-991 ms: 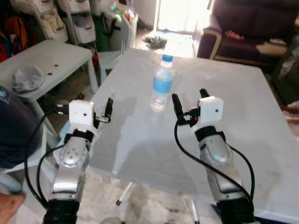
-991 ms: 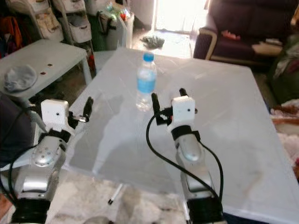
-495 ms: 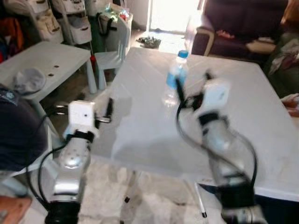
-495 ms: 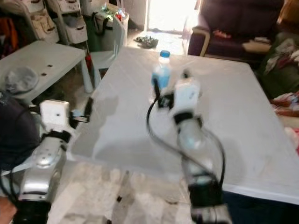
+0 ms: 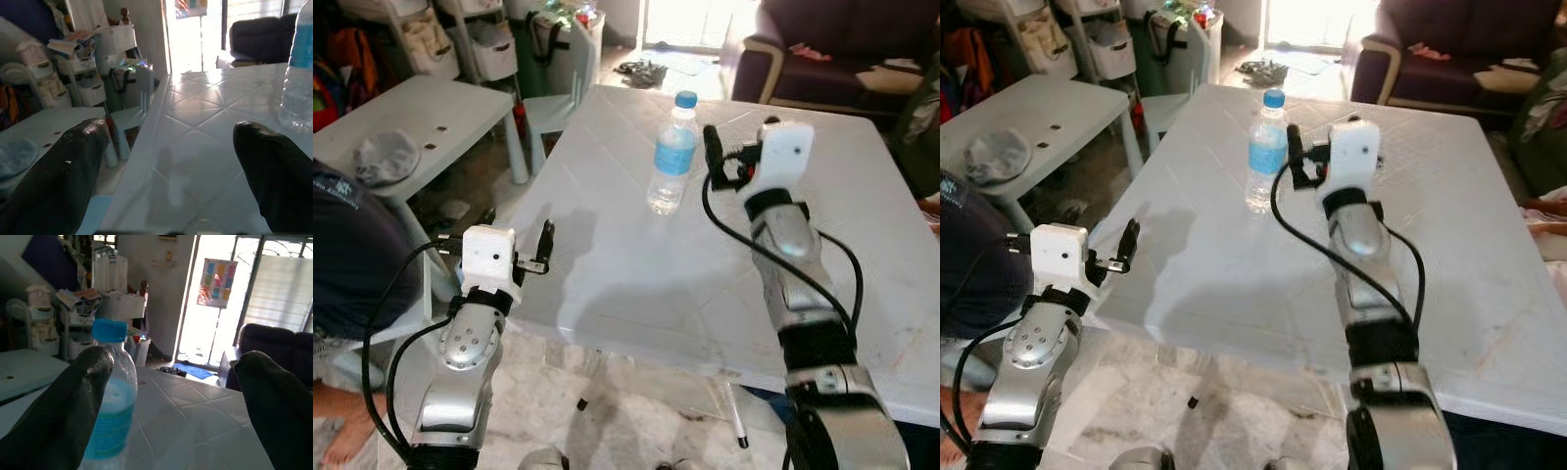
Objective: Restocking fridge
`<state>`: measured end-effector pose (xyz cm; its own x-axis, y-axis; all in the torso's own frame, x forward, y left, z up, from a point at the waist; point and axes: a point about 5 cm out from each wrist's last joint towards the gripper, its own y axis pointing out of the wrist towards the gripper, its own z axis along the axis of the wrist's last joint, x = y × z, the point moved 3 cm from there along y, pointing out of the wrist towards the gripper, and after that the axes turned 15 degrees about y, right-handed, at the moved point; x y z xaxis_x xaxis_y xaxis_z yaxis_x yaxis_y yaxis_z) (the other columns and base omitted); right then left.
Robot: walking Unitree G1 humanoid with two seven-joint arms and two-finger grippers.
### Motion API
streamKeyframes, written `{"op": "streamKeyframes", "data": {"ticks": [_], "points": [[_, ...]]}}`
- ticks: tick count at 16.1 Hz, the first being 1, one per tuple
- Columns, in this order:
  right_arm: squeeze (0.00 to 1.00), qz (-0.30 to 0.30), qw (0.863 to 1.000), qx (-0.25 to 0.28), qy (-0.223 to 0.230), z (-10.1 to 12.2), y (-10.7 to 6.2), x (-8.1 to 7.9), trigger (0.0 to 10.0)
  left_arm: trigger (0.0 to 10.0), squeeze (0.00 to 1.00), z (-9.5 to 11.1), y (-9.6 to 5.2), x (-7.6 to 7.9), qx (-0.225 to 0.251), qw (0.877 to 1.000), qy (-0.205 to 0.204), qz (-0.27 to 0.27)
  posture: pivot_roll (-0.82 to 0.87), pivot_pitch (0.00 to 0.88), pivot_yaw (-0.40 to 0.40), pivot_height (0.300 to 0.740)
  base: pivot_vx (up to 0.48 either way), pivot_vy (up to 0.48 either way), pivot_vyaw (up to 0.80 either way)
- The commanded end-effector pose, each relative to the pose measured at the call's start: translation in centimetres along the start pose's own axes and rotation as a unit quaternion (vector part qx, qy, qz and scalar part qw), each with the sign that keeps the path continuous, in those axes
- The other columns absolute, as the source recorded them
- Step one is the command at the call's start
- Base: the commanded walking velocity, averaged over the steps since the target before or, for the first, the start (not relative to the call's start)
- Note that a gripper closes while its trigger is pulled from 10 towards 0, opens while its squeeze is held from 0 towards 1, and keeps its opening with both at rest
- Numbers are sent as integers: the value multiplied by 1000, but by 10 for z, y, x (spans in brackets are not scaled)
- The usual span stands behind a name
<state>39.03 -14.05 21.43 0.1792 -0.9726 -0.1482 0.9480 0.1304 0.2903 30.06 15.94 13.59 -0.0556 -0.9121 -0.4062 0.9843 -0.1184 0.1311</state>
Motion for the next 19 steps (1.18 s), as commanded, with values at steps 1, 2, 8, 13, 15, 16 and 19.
{"op": "streamKeyframes", "data": {"ticks": [1, 2, 8, 13, 15, 16, 19], "points": [[0, 2, 1000, 8, -8, 5, 7, 3, 10000, 10000, 0, 5, 0, -4, 5, 1000, 12, -2, 147, 62, -27, 740, 0, 0, 0], [0, 6, 1000, 8, -11, 7, 9, 2, 10000, 10000, 0, 6, 2, -6, 5, 1000, 14, 0, 151, 62, -24, 740, 0, 0, 0], [0, 83, 996, -18, 20, 8, 19, -13, 10000, 10000, 0, 5, 0, -10, -1, 1000, 21, 5, 155, 61, -29, 740, 0, 0, 0], [0, 104, 994, -16, 3, 16, 29, -14, 10000, 10000, 0, 4, -4, -11, -7, 1000, 24, -3, 168, 74, -21, 740, 0, 0, 0], [0, 116, 993, -14, -3, 19, 33, -18, 10000, 10000, 0, 4, -5, -13, -9, 1000, 26, -5, 175, 81, -16, 740, 0, 0, 0], [0, 120, 993, -14, -1, 21, 36, -19, 10000, 10000, 0, 4, -6, -13, -10, 1000, 28, -7, 178, 84, -14, 740, 0, 0, 0], [0, 135, 990, -28, 8, 22, 44, -26, 10000, 10000, 0, 3, -9, -15, -14, 999, 33, -11, 187, 94, -6, 740, 0, 0, 0]]}}
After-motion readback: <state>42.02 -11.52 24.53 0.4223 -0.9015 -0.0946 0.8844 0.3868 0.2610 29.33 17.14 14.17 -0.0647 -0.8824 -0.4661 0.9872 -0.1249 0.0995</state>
